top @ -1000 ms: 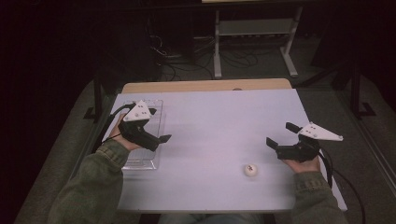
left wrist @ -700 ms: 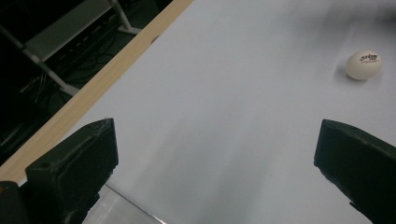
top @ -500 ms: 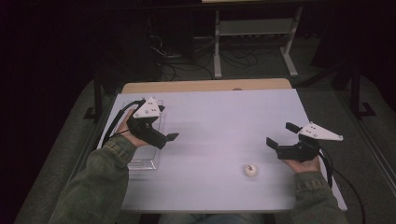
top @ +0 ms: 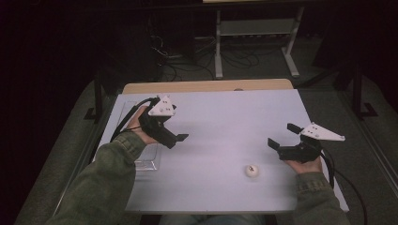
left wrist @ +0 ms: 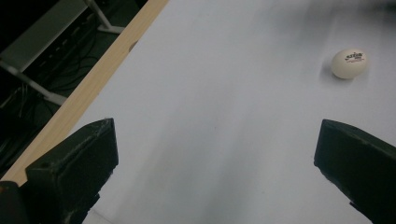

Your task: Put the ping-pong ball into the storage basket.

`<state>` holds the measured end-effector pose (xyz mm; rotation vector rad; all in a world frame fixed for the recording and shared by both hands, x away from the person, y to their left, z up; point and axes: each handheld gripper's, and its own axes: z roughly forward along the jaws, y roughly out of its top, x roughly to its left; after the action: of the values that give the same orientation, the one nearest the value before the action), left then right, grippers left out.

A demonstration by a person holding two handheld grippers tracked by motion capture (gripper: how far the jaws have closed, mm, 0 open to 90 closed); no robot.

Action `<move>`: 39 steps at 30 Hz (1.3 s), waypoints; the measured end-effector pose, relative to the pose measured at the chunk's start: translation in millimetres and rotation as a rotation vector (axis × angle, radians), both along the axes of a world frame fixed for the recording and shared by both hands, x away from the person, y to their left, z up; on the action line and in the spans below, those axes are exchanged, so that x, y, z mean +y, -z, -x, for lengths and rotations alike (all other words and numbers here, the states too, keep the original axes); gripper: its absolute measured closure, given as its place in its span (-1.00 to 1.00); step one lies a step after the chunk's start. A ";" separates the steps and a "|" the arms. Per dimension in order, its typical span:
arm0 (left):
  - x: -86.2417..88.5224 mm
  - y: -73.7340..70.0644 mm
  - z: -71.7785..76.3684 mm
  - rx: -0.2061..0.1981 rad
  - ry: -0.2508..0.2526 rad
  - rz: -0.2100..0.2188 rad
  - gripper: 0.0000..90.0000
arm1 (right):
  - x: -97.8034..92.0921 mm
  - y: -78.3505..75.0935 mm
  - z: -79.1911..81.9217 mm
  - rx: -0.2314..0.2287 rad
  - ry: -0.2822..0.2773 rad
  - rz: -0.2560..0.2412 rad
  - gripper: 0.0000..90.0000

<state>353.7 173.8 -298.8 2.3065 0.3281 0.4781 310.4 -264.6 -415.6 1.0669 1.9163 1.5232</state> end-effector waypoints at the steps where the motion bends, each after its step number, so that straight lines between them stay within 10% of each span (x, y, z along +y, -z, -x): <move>1: -3.1 -1.2 -0.3 0.000 0.005 -0.002 -1.00 | -0.1 0.0 0.0 0.000 0.001 0.000 -1.00; 39: -74.7 -0.7 2.4 0.049 0.209 -0.147 -1.00 | 0.5 1.2 -0.4 0.011 -0.013 0.010 -1.00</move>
<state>351.3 99.1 -298.2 2.4646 0.0752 0.3507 310.7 -264.0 -416.8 1.0629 1.9399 1.5164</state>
